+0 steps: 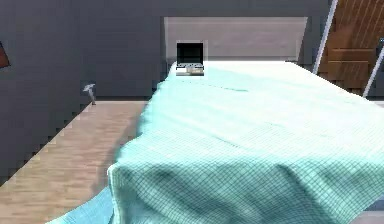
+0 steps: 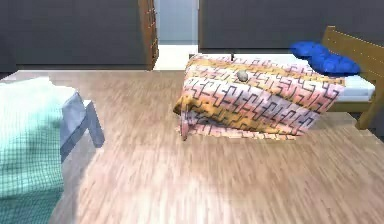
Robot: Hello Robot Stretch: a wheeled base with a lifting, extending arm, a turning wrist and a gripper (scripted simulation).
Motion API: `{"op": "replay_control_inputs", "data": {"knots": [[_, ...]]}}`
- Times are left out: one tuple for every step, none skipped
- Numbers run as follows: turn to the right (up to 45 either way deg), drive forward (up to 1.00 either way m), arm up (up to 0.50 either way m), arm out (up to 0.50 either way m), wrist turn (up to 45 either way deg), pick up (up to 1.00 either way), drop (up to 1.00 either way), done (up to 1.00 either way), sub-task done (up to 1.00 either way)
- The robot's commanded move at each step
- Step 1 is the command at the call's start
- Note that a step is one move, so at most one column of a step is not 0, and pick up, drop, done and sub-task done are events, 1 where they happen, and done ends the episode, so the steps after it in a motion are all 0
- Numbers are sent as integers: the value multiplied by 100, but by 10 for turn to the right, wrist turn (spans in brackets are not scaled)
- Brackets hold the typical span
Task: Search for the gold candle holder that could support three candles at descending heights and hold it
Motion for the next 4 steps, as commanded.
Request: {"op": "replay_control_inputs", "data": {"knots": [[450, 0, 0, 0, 0, 0, 0, 0, 0], [240, 0, 0, 0, 0, 0, 0, 0, 0], [0, 100, 0, 0, 0, 0, 0, 0, 0], [60, 0, 0, 0, 0, 0, 0, 0, 0]]}}
